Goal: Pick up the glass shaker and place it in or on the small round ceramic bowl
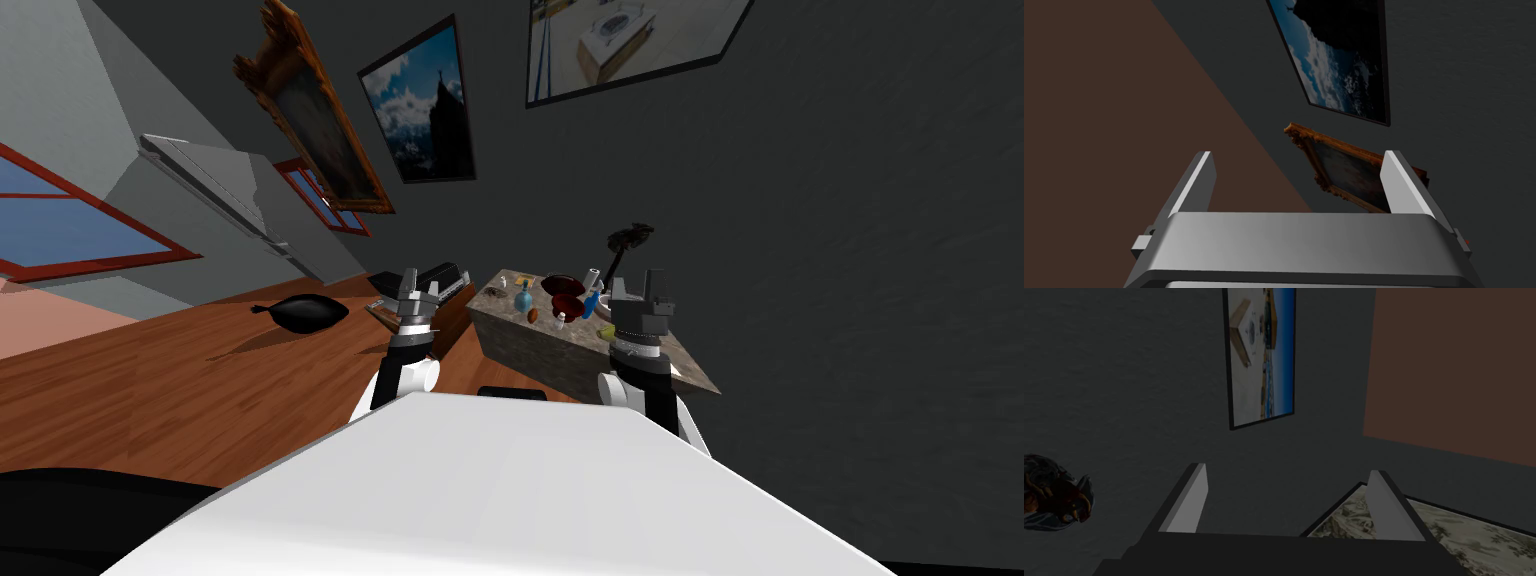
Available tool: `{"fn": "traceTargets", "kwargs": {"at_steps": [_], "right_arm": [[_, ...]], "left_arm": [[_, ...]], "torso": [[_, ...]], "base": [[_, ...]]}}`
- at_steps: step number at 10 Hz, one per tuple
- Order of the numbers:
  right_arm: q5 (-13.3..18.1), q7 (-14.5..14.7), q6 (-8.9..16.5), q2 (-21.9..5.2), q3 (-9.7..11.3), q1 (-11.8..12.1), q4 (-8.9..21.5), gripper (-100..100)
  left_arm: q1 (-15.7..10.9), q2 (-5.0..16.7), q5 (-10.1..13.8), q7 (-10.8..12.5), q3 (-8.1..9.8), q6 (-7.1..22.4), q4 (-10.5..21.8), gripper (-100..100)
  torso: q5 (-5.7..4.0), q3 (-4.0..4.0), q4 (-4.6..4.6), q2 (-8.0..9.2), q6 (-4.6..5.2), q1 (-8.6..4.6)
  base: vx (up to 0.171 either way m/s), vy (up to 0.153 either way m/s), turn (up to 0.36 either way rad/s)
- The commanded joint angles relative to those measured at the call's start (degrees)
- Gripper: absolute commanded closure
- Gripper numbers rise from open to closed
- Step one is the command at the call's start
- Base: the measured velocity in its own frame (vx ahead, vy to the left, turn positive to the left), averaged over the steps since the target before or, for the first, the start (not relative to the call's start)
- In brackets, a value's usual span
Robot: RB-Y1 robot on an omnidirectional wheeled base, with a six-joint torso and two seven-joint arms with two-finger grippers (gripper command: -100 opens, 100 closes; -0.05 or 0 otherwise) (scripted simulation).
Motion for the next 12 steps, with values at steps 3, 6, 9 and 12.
{"fn": "traceTargets", "kwargs": {"at_steps": [3,6,9,12], "right_arm": [[1.52,2.98,1.07,-3.35,-0.91,1.25,3.07,-100],[3.31,6.46,2.47,-5.97,-2.00,2.62,6.83,-100],[5.35,10.39,4.27,-8.61,-3.29,4.08,11.37,-100],[7.33,14.20,6.29,-11.26,-4.58,5.32,16.11,-100]], "left_arm": [[0.00,0.00,0.00,0.00,0.00,0.00,0.00,0],[0.00,-0.01,0.00,0.00,-0.01,0.00,0.00,0],[0.00,-0.01,0.00,0.00,-0.01,0.00,0.00,0],[0.00,-0.01,0.00,0.00,-0.01,0.00,0.00,0]], "torso": [[0.04,0.01,0.00,0.02,0.00,0.18],[0.06,0.02,0.01,0.05,0.01,0.27],[0.08,0.00,0.00,-0.01,0.00,0.32],[0.08,0.00,0.00,0.00,0.00,0.37]], "base": [[-0.005,0.053,-0.023],[-0.008,0.077,-0.027],[0.000,0.094,-0.024],[0.000,0.104,-0.028]]}}
